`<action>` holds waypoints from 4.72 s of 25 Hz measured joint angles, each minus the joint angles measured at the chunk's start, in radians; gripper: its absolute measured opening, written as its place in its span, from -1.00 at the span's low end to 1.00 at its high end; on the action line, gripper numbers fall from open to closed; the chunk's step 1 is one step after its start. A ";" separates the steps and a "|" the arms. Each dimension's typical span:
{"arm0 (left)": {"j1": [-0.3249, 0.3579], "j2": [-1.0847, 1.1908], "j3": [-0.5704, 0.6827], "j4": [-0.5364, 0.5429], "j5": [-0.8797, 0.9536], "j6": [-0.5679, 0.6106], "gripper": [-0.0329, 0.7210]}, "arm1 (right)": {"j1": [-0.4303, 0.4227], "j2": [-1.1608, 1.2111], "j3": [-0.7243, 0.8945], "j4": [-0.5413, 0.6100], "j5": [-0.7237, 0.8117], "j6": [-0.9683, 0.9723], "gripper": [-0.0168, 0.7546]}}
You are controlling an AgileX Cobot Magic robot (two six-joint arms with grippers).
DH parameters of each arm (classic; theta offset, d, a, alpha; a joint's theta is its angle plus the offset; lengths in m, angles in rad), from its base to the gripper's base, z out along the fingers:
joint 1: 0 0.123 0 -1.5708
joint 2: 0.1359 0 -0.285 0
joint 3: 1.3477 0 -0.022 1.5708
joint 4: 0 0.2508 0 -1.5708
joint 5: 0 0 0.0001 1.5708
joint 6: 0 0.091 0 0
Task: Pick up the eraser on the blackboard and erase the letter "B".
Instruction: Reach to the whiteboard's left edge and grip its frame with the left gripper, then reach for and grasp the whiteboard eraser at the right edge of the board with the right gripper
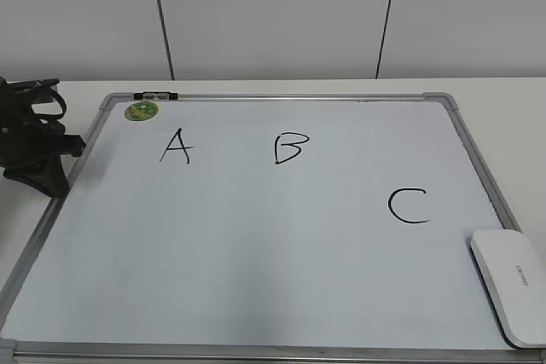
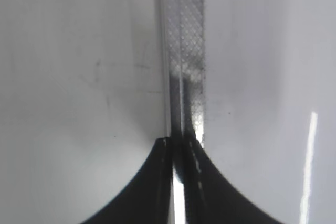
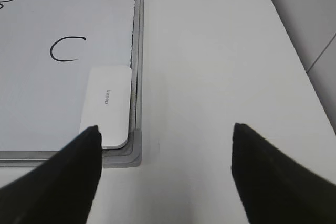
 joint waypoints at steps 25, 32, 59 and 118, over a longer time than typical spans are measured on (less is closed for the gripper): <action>0.000 0.000 0.000 -0.004 0.003 0.000 -0.88 | 0.000 0.468 -0.127 0.028 -0.093 -0.003 0.58; 0.000 0.000 0.000 -0.007 0.003 0.000 -0.88 | 0.000 0.713 -0.132 0.053 -0.121 -0.003 0.58; 0.000 0.000 0.000 -0.009 0.006 0.000 -0.88 | 0.158 1.180 -0.201 0.153 -0.208 0.069 0.58; 0.000 0.000 0.000 -0.009 0.008 0.000 -0.88 | 0.159 1.631 -0.213 0.098 -0.518 0.209 0.47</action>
